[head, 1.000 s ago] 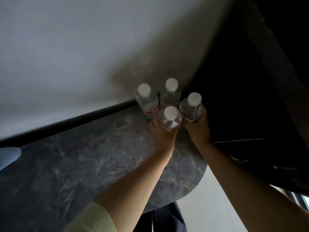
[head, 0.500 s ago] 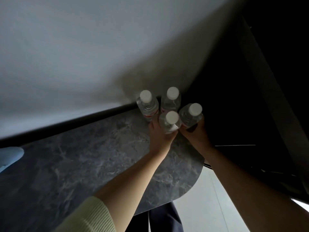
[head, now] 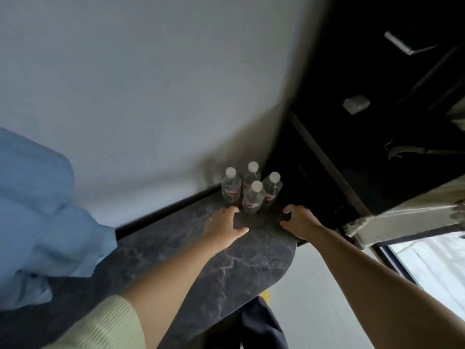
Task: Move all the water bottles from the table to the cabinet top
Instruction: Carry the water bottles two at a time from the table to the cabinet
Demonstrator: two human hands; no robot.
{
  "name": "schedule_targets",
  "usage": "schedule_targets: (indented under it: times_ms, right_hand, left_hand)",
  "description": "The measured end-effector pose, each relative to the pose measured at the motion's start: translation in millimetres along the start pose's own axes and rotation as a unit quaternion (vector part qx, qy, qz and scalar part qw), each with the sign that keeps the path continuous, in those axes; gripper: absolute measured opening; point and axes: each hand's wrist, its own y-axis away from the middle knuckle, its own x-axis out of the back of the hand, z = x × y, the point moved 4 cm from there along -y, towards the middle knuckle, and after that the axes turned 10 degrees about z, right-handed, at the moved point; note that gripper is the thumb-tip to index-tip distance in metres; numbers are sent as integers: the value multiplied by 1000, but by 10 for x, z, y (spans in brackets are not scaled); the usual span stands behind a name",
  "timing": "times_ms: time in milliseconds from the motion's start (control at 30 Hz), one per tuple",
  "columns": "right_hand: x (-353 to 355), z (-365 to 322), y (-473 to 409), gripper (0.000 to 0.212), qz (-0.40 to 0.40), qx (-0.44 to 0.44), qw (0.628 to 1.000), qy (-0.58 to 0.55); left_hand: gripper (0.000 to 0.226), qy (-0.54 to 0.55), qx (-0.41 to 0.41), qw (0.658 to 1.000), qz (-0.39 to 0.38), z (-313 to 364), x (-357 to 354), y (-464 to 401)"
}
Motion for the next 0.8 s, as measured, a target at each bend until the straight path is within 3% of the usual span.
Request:
schedule_targets:
  times_ms: [133,233,367,533,667,800]
  right_hand:
    - [271,-418,541,44,7,37,997,67]
    - [328,-700,814,43,-6,71,990,120]
    - [336,-992,1102,52,8,111,981,156]
    - [410,-1221,1443,54,49,224,948,220]
    - [360,-1302,1757,43,42,316,914,252]
    - [168,-1404,2137,45,21,380,883,276]
  left_hand:
    - [46,-39,-64,997,15,65,576,438]
    - [42,-53,-61,996,42,47,885,694]
    - [40,-61,-25,994,82,-81,1183,1064]
    - [44,-40,58,986,152,-193,1394,1632]
    - [44,-2,110,973,201,-106,1285,2122]
    - [42,49,174,952,247,-99,1116,2737]
